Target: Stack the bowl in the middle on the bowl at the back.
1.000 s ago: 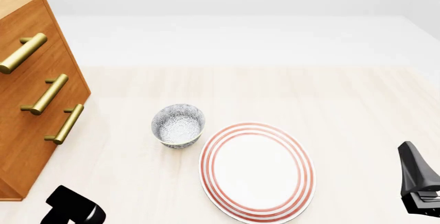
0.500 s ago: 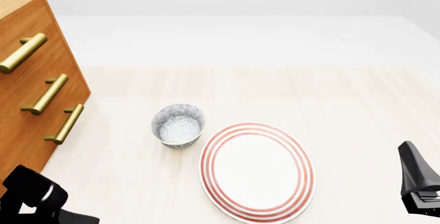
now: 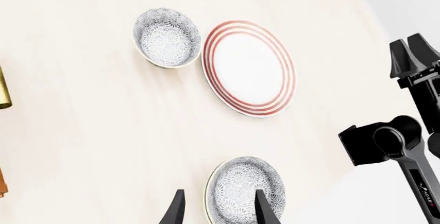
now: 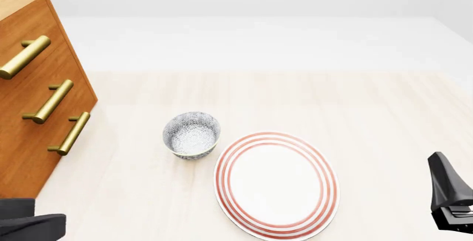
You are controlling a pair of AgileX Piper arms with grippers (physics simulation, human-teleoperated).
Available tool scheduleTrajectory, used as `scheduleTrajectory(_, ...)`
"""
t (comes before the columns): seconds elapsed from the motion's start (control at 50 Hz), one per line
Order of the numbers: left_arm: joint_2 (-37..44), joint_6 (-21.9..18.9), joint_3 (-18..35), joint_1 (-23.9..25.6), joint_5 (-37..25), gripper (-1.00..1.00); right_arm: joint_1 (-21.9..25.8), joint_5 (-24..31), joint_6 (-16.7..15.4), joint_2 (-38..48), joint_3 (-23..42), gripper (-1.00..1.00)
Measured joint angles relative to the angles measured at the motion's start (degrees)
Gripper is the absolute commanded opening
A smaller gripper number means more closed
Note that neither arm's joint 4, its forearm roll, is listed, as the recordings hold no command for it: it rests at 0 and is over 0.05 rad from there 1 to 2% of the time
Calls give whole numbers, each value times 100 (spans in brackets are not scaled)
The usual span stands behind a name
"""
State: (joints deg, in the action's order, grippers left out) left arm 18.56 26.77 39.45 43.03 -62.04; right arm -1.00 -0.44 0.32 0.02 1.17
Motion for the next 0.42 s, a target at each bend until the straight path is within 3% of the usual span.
scheduleTrajectory(0.42,-643,-670,1158,-1015,-328,100,6,-12,-26,0,3,100)
